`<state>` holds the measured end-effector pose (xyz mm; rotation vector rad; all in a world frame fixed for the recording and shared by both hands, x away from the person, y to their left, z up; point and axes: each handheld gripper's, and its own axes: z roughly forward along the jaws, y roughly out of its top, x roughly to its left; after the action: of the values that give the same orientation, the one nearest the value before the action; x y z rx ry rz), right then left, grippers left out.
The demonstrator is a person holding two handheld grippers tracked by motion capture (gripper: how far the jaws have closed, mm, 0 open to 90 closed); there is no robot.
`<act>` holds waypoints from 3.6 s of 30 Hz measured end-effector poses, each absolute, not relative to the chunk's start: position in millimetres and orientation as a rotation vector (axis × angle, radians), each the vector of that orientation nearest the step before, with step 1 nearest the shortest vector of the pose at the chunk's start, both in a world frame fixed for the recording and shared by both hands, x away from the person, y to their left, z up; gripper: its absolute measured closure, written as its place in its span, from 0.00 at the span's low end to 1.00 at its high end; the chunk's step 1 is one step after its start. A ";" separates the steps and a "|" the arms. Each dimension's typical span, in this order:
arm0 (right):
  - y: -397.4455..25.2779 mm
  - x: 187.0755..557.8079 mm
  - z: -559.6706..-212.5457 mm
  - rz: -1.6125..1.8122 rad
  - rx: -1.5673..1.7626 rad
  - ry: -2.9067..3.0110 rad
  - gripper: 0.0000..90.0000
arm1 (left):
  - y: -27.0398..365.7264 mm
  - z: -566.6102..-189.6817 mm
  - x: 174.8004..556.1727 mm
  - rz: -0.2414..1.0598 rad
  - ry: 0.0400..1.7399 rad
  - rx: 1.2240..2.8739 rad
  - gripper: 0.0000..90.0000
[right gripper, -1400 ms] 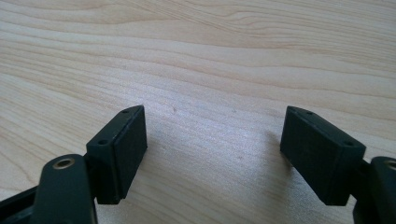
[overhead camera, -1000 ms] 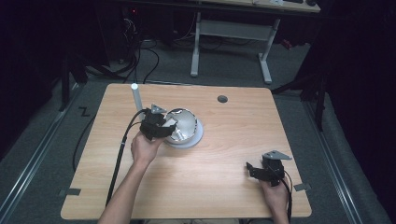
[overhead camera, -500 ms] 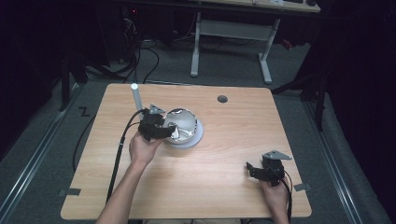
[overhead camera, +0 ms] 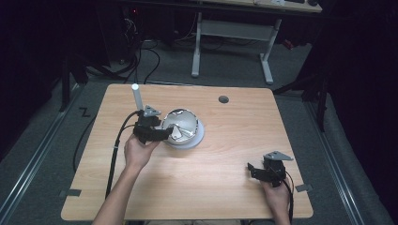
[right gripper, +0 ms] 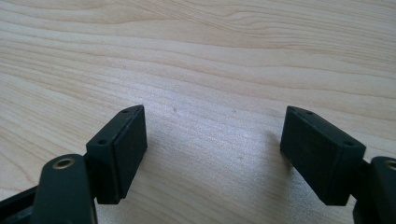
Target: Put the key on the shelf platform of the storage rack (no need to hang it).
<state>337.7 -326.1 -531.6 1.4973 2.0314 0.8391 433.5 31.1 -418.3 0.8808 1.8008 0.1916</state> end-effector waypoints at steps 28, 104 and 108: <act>-326.0 337.7 -531.6 0.839 1.498 2.031 0.26 | 63.5 -412.0 420.3 0.199 1.795 0.807 0.45; -325.7 338.1 -531.6 0.837 1.501 2.029 0.26 | 157.1 -424.8 367.2 0.204 1.846 0.565 0.45; -325.7 338.1 -531.6 0.838 1.501 2.029 0.26 | 160.3 -427.8 366.1 0.208 1.847 0.565 0.45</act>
<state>338.1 -325.7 -531.6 1.5007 2.0290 0.8377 366.1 160.3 -427.8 0.5645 1.8473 0.2080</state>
